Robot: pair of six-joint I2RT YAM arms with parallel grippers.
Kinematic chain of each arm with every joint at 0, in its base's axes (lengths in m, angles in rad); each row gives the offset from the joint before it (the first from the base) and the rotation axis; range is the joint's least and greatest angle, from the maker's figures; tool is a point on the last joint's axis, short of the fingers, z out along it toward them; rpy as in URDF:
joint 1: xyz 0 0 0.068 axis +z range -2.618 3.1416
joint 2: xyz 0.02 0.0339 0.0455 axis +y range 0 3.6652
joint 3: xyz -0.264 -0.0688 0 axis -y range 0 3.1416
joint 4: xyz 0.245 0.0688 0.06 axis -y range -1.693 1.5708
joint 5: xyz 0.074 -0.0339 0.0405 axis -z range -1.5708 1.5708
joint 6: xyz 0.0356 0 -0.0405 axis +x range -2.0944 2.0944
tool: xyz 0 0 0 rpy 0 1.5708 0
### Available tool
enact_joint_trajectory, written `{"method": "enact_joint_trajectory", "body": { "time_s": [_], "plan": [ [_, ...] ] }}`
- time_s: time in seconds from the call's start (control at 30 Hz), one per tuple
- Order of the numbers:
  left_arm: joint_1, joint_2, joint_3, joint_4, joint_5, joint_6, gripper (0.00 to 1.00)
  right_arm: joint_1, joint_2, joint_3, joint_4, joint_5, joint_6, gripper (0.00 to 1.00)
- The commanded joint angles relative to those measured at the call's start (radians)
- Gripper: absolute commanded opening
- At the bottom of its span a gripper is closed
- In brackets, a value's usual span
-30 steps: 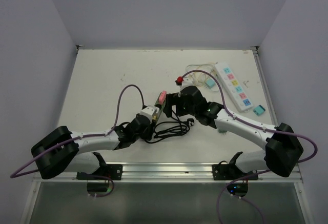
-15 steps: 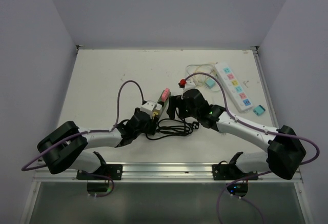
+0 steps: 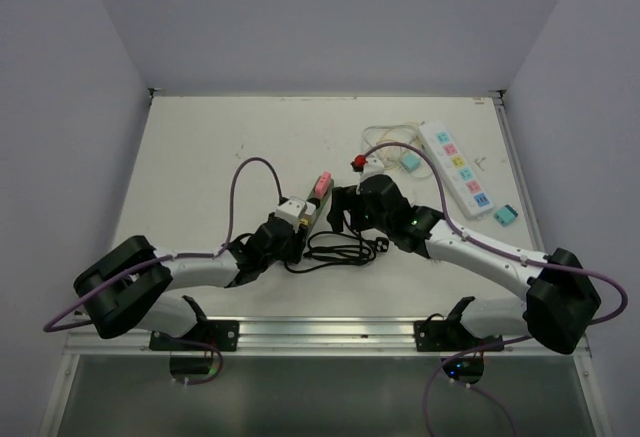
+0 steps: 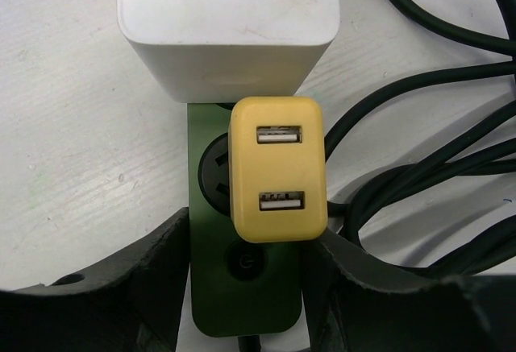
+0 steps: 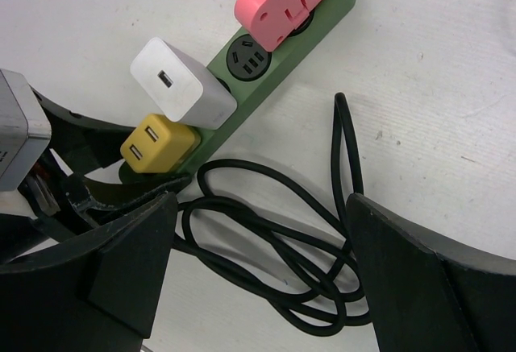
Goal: Pull the plug off the socket
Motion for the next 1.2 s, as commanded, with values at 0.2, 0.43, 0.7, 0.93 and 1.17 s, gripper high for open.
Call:
{"method": "enact_joint_trajectory", "body": {
  "time_s": [0.2, 0.43, 0.7, 0.93, 1.17],
  "plan": [
    [0.003, -0.038, -0.001, 0.004, -0.001, 0.004, 0.39, 0.003, 0.001, -0.008, 0.076, -0.046, 0.018, 0.89],
    [0.001, -0.102, -0.022, 0.003, 0.036, 0.004, 0.2, 0.02, 0.041, -0.016, 0.148, -0.132, -0.038, 0.88],
    [0.003, -0.23, -0.03, -0.056, 0.133, -0.026, 0.08, 0.027, 0.098, 0.032, 0.188, -0.153, -0.137, 0.82],
    [0.003, -0.306, -0.022, -0.102, 0.199, -0.055, 0.01, 0.041, 0.148, 0.082, 0.228, -0.198, -0.173, 0.74],
    [0.003, -0.349, -0.031, -0.12, 0.211, -0.064, 0.0, 0.049, 0.185, 0.128, 0.243, -0.21, -0.186, 0.73]
  ]
}}
